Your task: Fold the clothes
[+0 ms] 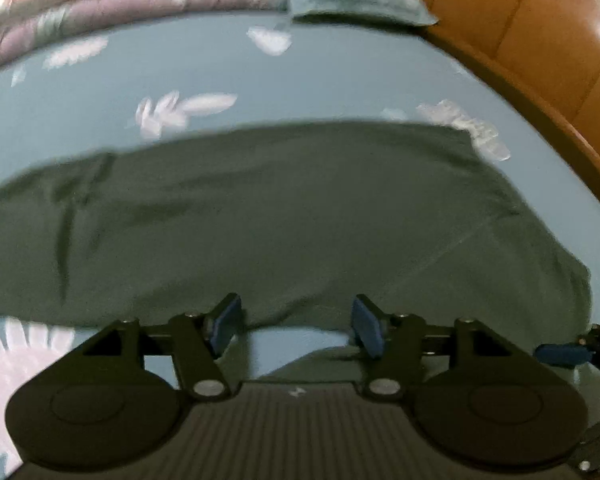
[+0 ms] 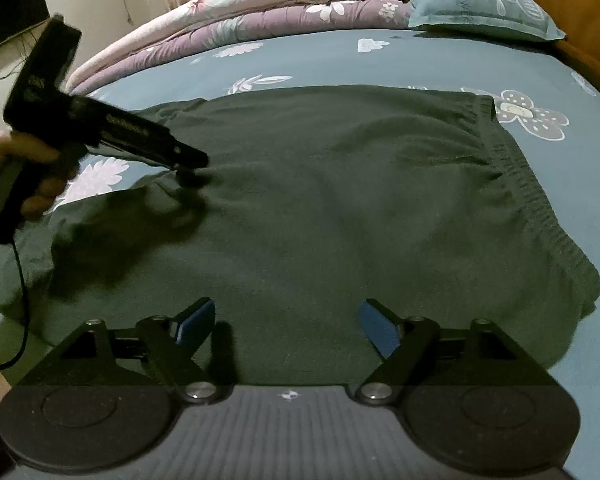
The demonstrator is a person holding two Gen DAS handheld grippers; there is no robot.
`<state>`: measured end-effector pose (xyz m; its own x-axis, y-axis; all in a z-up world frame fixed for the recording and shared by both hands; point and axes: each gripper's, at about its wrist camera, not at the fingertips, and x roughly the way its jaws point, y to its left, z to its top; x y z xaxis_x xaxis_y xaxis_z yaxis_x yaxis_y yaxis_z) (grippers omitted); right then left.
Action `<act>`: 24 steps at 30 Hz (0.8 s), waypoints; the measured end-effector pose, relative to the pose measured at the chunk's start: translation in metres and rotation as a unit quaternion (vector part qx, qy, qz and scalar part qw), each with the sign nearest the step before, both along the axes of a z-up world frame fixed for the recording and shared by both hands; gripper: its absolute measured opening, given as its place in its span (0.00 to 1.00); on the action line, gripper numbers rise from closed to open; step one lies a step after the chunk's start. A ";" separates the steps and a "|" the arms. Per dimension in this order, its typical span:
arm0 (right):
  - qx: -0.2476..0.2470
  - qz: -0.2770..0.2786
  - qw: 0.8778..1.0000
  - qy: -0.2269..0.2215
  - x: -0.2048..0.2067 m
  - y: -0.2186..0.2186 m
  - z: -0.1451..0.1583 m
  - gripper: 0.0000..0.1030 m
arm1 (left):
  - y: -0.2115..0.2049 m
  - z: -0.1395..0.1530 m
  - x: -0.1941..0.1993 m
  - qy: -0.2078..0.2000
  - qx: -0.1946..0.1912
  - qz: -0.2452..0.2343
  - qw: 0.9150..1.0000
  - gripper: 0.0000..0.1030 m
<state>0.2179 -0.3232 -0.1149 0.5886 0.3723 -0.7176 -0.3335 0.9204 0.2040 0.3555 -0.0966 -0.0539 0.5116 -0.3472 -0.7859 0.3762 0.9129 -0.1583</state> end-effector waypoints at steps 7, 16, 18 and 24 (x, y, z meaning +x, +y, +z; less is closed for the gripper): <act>0.000 -0.002 1.000 0.001 0.001 0.003 -0.001 0.88 | -0.021 -0.010 0.005 0.013 -0.014 -0.014 1.000 0.64; 0.006 -0.005 1.000 0.001 -0.004 0.001 -0.003 0.91 | -0.042 0.018 -0.029 0.010 -0.078 -0.072 0.994 0.69; 0.006 -0.005 1.000 0.000 -0.004 0.002 -0.003 0.93 | -0.053 0.012 -0.035 0.027 -0.079 -0.100 0.991 0.69; 0.002 -0.002 1.000 -0.003 -0.007 0.001 -0.003 0.95 | -0.040 -0.014 -0.012 0.025 -0.006 0.003 1.000 0.56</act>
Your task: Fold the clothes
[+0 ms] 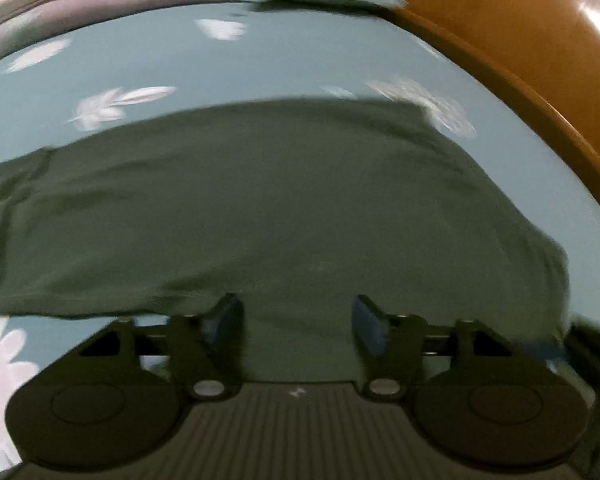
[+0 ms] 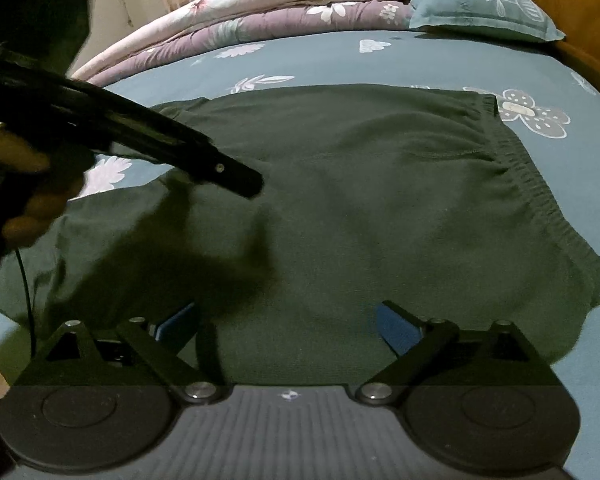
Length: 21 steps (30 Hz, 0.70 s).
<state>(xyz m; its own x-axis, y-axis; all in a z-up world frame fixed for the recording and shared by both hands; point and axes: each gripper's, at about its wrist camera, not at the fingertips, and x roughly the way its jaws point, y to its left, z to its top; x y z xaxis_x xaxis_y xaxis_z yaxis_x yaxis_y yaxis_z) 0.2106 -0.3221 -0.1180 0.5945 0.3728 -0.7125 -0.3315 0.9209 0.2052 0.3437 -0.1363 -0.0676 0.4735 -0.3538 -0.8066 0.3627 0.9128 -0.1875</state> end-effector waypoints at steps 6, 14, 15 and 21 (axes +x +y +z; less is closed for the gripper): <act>0.031 -0.023 0.999 -0.013 -0.001 -0.019 0.014 0.95 | 0.003 0.034 -0.015 -0.027 -0.054 -0.040 0.997 0.65; -0.021 -0.065 0.997 -0.032 0.030 -0.035 0.008 0.96 | -0.013 -0.013 -0.016 0.043 -0.022 -0.049 0.998 0.68; -0.034 -0.075 0.996 -0.023 0.029 -0.039 0.003 0.96 | -0.010 -0.013 -0.016 0.040 -0.034 -0.047 0.998 0.68; -0.061 -0.058 0.996 -0.036 0.008 -0.058 -0.004 0.97 | -0.004 -0.012 -0.014 0.049 -0.054 -0.040 0.997 0.68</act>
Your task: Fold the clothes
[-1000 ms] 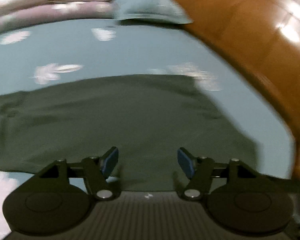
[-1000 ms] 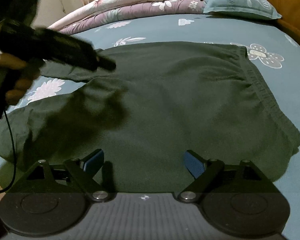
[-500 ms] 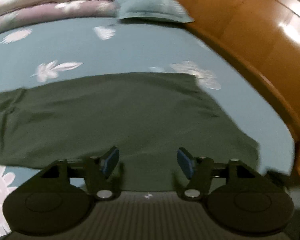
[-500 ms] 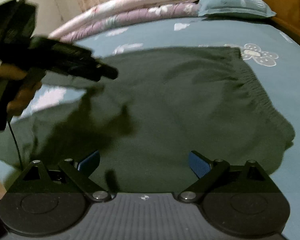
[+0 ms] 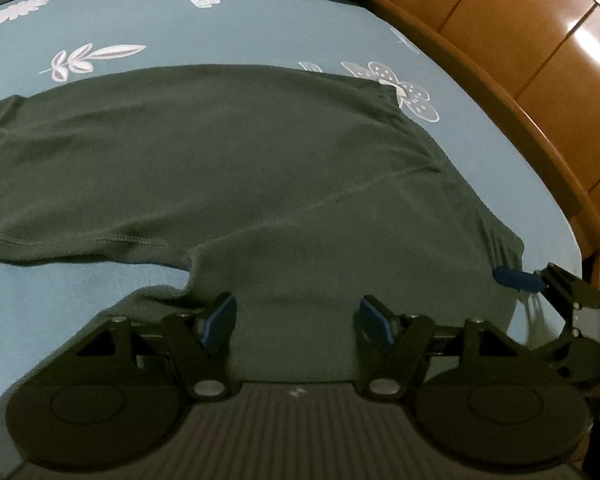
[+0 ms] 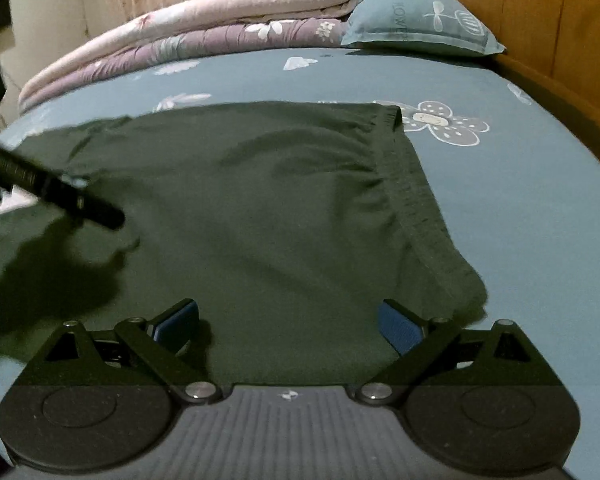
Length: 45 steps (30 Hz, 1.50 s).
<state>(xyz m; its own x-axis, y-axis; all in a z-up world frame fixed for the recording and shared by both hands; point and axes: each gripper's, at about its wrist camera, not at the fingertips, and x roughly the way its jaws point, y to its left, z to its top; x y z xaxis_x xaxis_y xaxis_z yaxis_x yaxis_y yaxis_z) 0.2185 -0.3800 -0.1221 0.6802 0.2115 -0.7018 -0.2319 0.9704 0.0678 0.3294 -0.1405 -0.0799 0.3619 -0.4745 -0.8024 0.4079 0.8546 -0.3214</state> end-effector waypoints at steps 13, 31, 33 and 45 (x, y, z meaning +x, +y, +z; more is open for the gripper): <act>-0.030 -0.008 1.000 0.000 -0.001 0.013 -0.001 1.00 | 0.019 0.045 -0.021 -0.048 0.031 -0.030 0.998 0.70; 0.056 0.001 0.998 -0.014 0.058 0.005 0.048 1.00 | 0.130 0.037 -0.075 -0.016 0.052 0.167 0.984 0.70; 0.083 0.003 0.996 -0.032 0.087 0.000 0.061 1.00 | 0.128 0.043 -0.082 -0.027 0.064 0.174 0.982 0.70; 0.200 -0.045 0.975 0.082 0.268 0.004 0.017 1.00 | 0.143 0.048 -0.126 -0.006 0.100 0.235 0.967 0.70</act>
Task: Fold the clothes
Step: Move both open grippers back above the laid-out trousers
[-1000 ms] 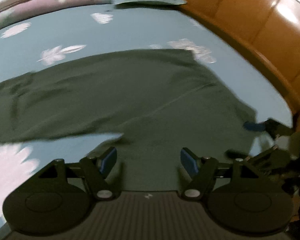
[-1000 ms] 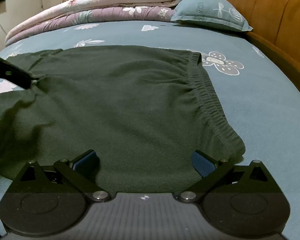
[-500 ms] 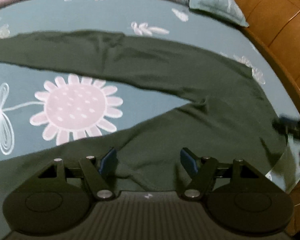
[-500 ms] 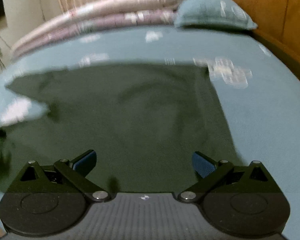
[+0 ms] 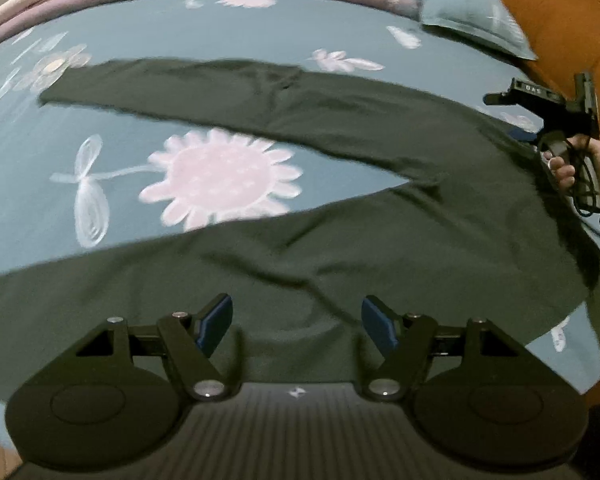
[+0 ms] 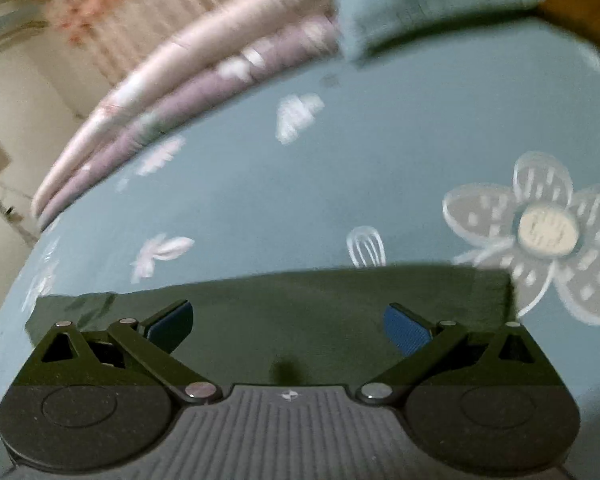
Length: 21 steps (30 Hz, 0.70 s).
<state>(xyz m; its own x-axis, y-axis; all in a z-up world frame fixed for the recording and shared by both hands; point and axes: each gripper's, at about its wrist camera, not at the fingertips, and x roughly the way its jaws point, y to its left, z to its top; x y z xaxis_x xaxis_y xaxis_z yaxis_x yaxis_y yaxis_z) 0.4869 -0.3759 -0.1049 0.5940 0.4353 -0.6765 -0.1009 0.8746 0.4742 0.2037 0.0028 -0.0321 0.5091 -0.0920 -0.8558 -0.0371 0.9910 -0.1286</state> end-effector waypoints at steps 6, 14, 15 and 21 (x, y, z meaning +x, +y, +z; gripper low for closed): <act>-0.034 -0.021 0.999 -0.018 0.033 0.005 -0.012 1.00 | 0.012 -0.008 -0.015 0.018 -0.001 0.034 0.999 0.70; -0.011 -0.028 0.999 -0.015 0.032 -0.009 0.014 1.00 | 0.023 -0.005 -0.013 0.006 -0.008 0.043 0.999 0.70; -0.008 -0.018 1.000 -0.017 0.023 -0.008 0.021 1.00 | 0.024 -0.005 -0.012 0.005 -0.007 0.041 0.999 0.70; -0.040 0.075 0.996 -0.025 -0.051 0.011 0.045 1.00 | 0.030 -0.007 -0.002 0.006 -0.002 0.025 1.000 0.70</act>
